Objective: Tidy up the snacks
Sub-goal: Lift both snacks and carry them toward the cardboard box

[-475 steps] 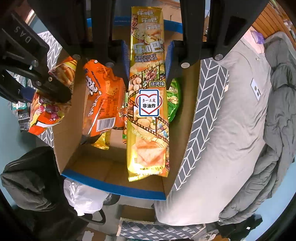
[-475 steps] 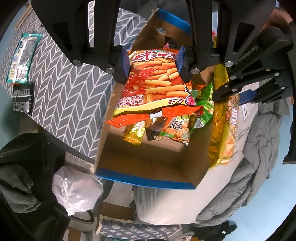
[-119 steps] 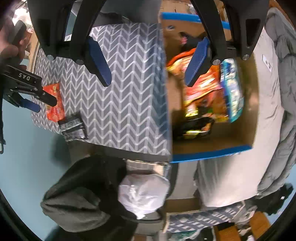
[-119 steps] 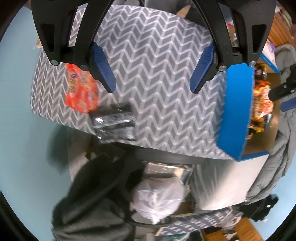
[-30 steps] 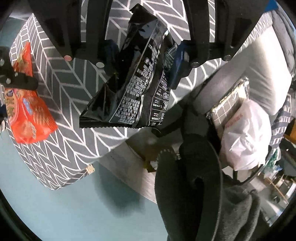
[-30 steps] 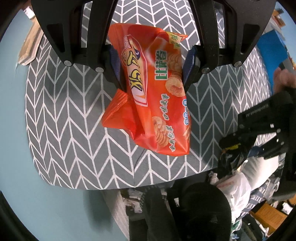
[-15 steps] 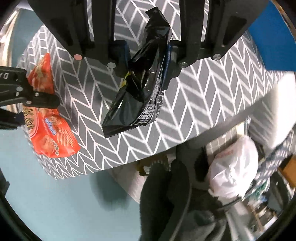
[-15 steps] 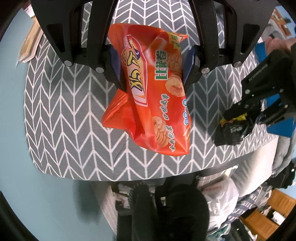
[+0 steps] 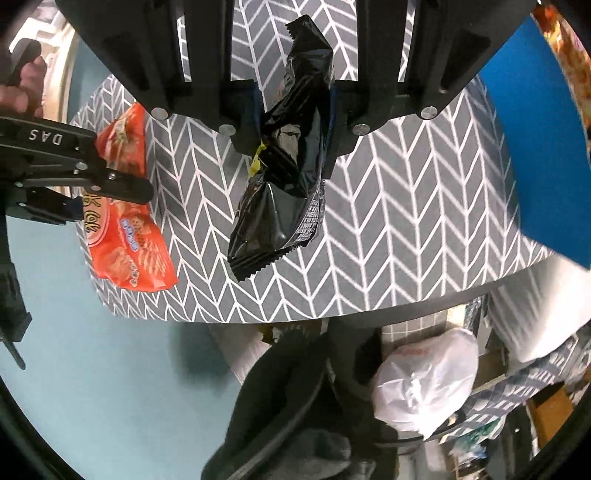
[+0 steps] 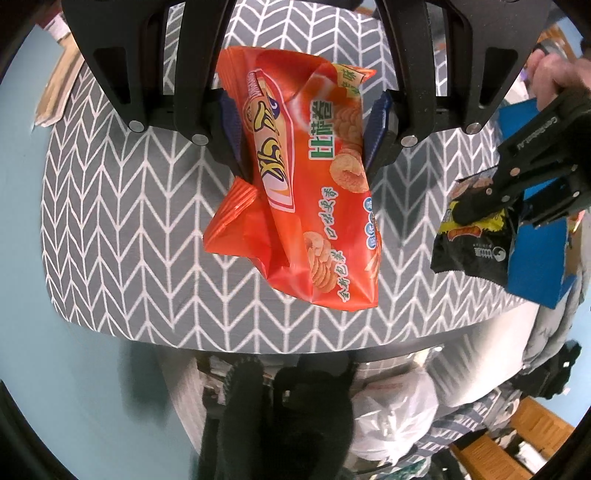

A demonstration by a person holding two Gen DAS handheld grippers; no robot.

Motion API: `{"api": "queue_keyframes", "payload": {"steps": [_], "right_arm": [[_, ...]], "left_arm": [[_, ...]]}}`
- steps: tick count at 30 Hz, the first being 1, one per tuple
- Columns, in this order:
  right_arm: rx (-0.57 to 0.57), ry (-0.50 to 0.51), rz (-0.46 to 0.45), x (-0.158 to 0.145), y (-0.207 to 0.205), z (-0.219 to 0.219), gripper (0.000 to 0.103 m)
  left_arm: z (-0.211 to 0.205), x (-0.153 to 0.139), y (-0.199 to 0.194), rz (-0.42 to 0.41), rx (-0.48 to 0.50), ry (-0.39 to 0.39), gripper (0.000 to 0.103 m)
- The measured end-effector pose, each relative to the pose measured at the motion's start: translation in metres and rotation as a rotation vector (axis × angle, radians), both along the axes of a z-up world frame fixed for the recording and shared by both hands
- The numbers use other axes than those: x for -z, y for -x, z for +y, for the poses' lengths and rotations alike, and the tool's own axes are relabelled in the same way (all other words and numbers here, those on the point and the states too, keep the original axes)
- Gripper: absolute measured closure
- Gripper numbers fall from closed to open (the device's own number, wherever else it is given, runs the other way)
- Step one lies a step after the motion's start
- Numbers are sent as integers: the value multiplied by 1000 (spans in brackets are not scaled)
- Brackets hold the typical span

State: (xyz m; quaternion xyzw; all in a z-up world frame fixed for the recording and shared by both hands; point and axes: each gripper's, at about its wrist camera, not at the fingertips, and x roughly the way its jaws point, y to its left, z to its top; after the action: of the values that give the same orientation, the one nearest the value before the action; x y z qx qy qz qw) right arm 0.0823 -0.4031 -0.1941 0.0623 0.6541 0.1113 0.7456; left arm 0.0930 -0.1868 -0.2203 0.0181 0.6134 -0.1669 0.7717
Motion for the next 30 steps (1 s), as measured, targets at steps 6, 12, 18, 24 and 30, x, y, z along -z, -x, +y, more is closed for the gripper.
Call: {"api": "queue_keyframes", "payload": {"steps": [6, 12, 18, 24, 30], "right_arm": [[-29, -1, -16, -12, 2, 18, 47], [-55, 6, -38, -29, 8, 34, 47], [-72, 3, -62, -50, 13, 50, 47], [-106, -14, -91, -73, 21, 71, 47], [-155, -34, -106, -85, 23, 102, 47]], "left_arm": [[20, -25, 14, -34, -37, 18, 78], [40, -50, 22, -52, -81, 42, 78], [61, -78, 33, -85, -117, 45, 78], [89, -103, 41, -114, -175, 66, 78], [122, -120, 49, -138, -246, 79, 78]]}}
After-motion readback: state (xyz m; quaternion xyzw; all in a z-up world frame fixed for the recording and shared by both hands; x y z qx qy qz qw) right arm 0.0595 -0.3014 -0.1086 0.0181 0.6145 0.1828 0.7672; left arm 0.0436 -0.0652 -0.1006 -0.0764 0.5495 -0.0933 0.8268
